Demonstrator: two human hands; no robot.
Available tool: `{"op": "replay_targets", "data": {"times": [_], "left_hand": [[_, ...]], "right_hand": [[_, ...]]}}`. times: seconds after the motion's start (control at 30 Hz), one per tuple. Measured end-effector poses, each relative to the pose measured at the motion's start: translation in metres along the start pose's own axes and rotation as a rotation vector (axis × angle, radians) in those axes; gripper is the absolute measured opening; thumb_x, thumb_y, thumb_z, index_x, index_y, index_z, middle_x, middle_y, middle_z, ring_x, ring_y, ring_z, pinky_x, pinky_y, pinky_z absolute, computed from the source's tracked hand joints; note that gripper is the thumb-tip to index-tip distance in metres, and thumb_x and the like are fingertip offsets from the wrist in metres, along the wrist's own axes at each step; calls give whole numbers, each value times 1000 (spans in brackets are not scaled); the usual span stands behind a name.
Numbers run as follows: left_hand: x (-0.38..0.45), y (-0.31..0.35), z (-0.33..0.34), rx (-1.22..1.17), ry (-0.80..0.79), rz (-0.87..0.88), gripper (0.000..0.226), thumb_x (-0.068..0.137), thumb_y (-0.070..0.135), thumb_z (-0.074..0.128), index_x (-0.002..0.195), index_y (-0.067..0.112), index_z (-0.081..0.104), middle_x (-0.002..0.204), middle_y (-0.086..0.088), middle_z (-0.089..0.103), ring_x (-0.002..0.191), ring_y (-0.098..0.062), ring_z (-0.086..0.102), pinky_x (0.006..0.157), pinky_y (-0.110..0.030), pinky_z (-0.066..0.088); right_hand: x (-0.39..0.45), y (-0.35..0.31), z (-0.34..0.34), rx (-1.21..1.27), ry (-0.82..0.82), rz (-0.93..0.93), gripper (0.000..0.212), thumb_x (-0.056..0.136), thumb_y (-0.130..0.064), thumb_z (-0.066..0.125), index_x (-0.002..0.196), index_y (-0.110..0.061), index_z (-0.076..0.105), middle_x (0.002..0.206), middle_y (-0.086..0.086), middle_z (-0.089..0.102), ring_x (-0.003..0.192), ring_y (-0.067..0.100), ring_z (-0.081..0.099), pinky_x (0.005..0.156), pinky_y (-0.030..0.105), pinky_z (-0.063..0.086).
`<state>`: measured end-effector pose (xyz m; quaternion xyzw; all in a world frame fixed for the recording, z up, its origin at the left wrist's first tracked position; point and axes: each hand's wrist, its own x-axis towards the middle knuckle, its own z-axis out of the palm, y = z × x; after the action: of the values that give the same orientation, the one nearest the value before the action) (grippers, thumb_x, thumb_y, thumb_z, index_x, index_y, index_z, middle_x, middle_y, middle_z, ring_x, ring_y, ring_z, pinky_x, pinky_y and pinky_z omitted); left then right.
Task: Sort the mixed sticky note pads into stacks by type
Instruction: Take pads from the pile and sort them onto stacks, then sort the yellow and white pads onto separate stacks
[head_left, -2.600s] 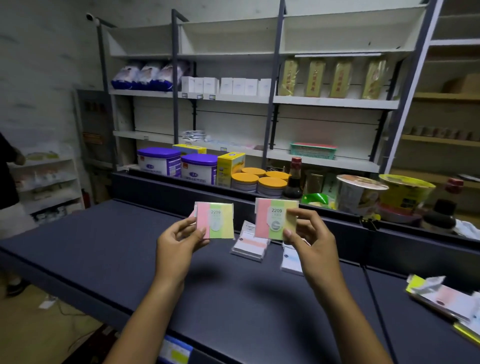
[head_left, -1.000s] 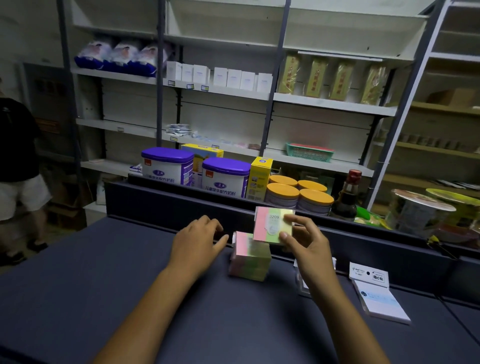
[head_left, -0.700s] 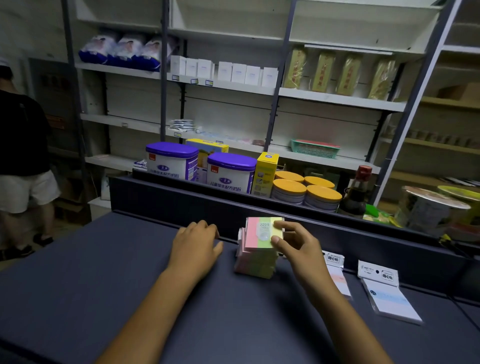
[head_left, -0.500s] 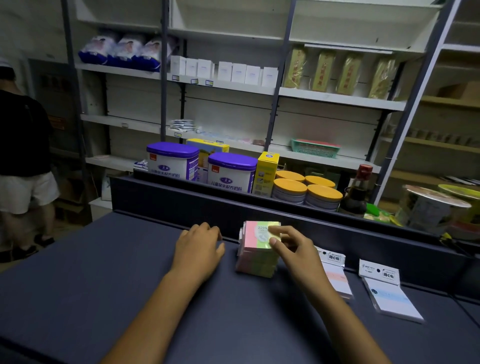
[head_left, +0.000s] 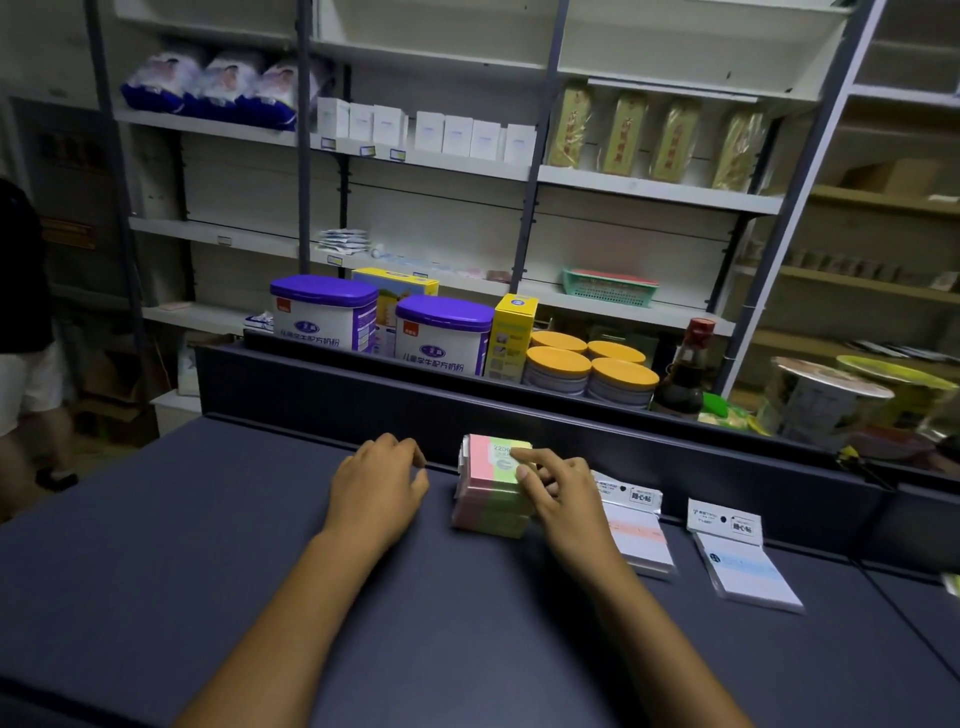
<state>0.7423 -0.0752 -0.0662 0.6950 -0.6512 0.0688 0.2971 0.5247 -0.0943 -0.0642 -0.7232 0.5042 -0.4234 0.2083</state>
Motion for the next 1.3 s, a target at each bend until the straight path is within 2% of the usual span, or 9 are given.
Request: {"op": "replay_targets", "data": {"times": [0.1,0.2,0.27,0.37,0.43,0.57,0.7,1.13,1.3], "left_hand": [[-1,7,-7,-54,32,-5,20,95,31,54,110,24,63,111,5,61,103,-15,58,82,-31,49],[-4,25,-17,-127,89,63,15,92,29,58,106,25,64,104,8,63,95,-12,61,72,-27,48],[-7,44,-24,-162,96,141,14,91,32,59,104,28,64,102,11,62,92,-9,62,69,-26,48],[-16,81,-29,-142,59,247,16,91,37,57,105,31,62,104,13,59,96,-9,58,69,-24,42],[-23,108,-29,-125,5,287,18,91,40,56,106,31,61,107,11,59,102,-12,57,71,-26,41],[-39,160,-25,-86,-119,368,25,92,44,53,112,31,60,113,7,59,108,-15,55,83,-32,48],[-69,216,-22,-75,-189,448,27,92,46,52,114,31,59,116,7,59,111,-15,55,88,-35,50],[-176,376,-33,-170,-204,574,26,94,44,52,114,29,59,114,8,59,104,-14,57,79,-31,49],[-205,430,-32,-214,-218,613,23,94,42,52,112,29,60,113,8,60,104,-16,57,81,-33,50]], "right_hand": [[-3,-3,-13,70,-64,-8,26,98,-33,58,123,-36,63,107,2,47,92,3,54,90,15,45],[-11,1,-39,-10,-65,-28,36,95,-37,62,130,-36,55,108,-6,50,94,0,55,77,5,42],[-20,10,-62,-156,-71,-35,37,93,-39,65,127,-32,55,111,-6,54,100,6,56,74,12,44],[-38,24,-100,-381,-97,-9,34,93,-39,64,122,-26,56,118,-6,54,113,11,54,91,29,46],[-52,32,-125,-497,-112,18,36,93,-41,62,124,-24,54,123,-5,52,119,13,51,96,35,46],[-84,45,-175,-669,-111,65,42,94,-46,57,129,-26,49,129,-7,49,124,14,46,96,36,46],[-123,54,-229,-795,-123,116,48,95,-49,55,134,-23,46,130,-2,48,123,19,46,96,35,46],[-263,74,-381,-787,-7,245,52,94,-53,54,137,-24,45,139,-2,46,128,18,46,99,36,47],[-305,86,-426,-785,14,305,50,95,-54,53,134,-23,47,137,-2,47,127,19,47,99,38,47]]}}
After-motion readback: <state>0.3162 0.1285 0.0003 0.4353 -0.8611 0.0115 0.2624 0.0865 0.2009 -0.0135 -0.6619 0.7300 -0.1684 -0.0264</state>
